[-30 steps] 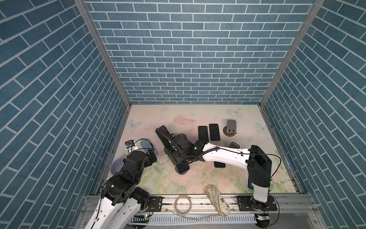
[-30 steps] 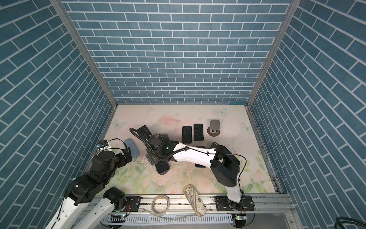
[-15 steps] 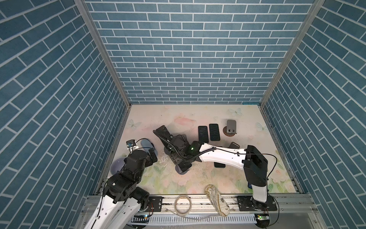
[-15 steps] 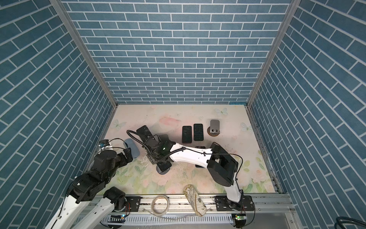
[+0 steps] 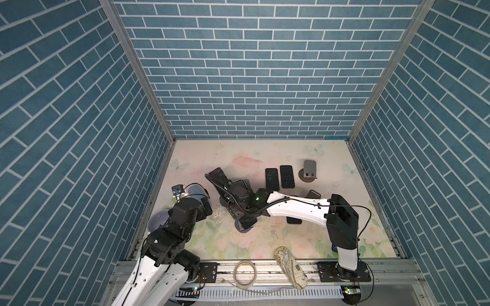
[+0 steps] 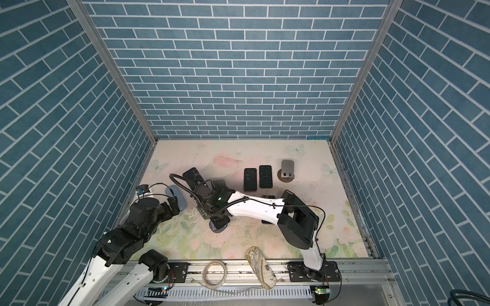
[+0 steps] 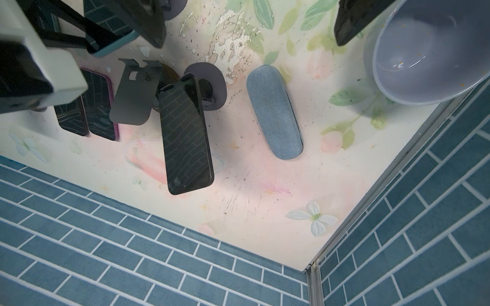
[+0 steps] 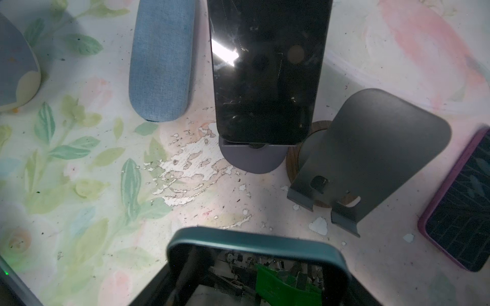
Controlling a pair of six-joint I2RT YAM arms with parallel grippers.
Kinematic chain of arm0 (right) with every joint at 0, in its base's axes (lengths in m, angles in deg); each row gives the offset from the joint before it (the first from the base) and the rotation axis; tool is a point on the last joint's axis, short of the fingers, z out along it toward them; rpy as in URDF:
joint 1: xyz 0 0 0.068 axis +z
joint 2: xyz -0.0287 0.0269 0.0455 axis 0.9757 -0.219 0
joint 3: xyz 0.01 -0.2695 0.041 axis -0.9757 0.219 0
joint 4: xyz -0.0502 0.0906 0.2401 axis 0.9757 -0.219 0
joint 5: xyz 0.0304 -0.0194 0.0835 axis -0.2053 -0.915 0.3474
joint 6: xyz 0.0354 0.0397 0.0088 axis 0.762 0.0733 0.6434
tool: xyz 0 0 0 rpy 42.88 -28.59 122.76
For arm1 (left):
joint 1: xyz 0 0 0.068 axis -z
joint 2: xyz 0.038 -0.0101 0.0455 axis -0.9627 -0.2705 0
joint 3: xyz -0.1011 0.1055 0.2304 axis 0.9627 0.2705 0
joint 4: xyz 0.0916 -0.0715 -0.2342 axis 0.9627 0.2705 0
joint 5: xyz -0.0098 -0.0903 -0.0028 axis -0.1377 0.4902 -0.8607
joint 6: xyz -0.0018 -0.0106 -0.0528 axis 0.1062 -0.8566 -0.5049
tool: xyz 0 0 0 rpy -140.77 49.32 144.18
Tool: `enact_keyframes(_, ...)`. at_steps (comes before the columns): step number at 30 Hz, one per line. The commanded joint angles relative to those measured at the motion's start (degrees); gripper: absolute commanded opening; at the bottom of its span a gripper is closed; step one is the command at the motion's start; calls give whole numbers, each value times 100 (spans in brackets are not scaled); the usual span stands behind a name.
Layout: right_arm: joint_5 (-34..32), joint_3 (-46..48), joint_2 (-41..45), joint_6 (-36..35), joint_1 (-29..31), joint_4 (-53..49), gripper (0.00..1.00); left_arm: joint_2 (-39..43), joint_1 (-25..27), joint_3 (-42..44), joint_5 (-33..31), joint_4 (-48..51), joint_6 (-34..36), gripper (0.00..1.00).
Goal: Remove the phone from the phone stand
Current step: 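Close the right gripper on the teal-edged phone's top edge, then lift the teal-edged phone off its stand and carry it toward the flat phones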
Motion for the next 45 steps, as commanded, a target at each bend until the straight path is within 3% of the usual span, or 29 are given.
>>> enact_keyframes(1,-275,-208,423,-103,5,-30,55,-51,16,35,70,-111,46,100)
enact_keyframes(15,-430,105,1001,15,-291,283,54,-283,13,109,384,-483,180,100)
enact_keyframes(27,-360,968,1563,661,-1174,177,54,-676,15,220,1357,-1615,543,100)
enact_keyframes(36,-18,1359,1487,1333,-1805,56,53,-1572,12,2,1606,-2291,711,100)
enact_keyframes(45,208,1394,1033,1690,-1992,-256,54,-2176,11,-200,1725,-2660,723,100)
